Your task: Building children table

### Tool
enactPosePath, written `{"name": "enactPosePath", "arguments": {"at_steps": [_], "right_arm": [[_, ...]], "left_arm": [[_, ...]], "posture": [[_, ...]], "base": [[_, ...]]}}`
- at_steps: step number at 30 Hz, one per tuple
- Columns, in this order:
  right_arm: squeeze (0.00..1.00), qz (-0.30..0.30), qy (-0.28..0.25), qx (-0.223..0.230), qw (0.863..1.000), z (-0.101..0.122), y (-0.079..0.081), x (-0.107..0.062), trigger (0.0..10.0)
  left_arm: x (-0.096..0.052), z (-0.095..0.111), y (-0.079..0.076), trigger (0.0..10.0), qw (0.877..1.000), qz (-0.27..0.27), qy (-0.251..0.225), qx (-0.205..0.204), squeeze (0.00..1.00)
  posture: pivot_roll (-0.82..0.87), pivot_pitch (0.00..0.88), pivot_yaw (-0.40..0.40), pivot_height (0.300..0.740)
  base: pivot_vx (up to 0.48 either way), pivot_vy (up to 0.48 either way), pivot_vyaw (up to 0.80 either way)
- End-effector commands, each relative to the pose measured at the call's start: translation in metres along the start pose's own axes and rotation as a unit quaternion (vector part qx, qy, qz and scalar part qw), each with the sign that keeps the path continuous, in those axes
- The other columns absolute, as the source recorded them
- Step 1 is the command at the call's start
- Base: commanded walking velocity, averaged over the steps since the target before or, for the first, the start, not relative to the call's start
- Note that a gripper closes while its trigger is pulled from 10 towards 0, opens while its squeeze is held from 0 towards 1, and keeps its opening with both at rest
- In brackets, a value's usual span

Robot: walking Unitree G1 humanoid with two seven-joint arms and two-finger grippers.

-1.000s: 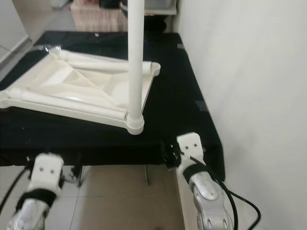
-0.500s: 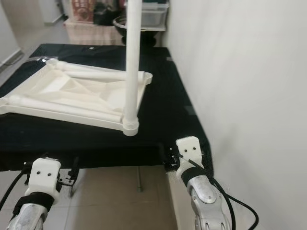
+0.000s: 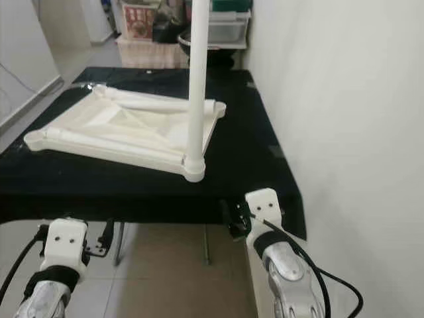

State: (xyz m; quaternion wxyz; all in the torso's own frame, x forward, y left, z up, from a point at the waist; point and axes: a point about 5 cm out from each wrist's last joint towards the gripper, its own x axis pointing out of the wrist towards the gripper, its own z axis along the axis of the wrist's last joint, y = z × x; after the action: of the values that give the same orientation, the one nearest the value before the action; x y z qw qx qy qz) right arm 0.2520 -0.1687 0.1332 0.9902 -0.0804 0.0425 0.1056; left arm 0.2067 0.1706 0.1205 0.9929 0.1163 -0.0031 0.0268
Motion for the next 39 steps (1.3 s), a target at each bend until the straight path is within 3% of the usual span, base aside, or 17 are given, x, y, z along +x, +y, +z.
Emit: {"name": "enactPosePath", "arguments": {"at_steps": [1, 4, 11, 26, 39], "right_arm": [[0.00, 0.018, -0.016, 0.008, 1.000, 0.0038, 0.0030, -0.0005, 10.0], [0.00, 0.037, -0.014, -0.024, 0.999, 0.0050, 0.0064, -0.0002, 10.0], [0.00, 0.039, -0.020, -0.004, 0.999, 0.0067, 0.0066, 0.0014, 10.0], [0.00, 0.047, -0.009, -0.010, 0.999, 0.0058, 0.0078, 0.0022, 10.0], [0.00, 0.056, -0.006, 0.000, 0.998, 0.0049, 0.0098, 0.0010, 10.0]], "left_arm": [[0.0001, -0.0022, -0.0015, 10.0, 1.000, -0.011, 0.010, -0.003, 0.00], [0.0011, -0.0007, -0.0029, 10.0, 1.000, -0.017, 0.007, -0.007, 0.00], [0.0017, -0.0006, -0.0032, 10.0, 1.000, -0.018, 0.007, -0.010, 0.00], [0.0024, 0.0012, -0.0032, 10.0, 1.000, -0.025, 0.006, -0.013, 0.00], [0.0020, 0.0018, -0.0042, 10.0, 1.000, -0.028, 0.010, -0.004, 0.00]], "posture": [[0.03, 0.111, -0.027, 0.740], [0.03, 0.116, -0.028, 0.740], [0.03, 0.116, -0.028, 0.740], [0.03, 0.128, -0.026, 0.740], [0.03, 0.126, -0.027, 0.740]], "base": [[0.000, 0.000, 0.00], [0.339, 0.000, 0.69], [0.377, 0.000, 0.34], [0.371, 0.000, 0.05], [0.000, 0.074, 0.00]]}}
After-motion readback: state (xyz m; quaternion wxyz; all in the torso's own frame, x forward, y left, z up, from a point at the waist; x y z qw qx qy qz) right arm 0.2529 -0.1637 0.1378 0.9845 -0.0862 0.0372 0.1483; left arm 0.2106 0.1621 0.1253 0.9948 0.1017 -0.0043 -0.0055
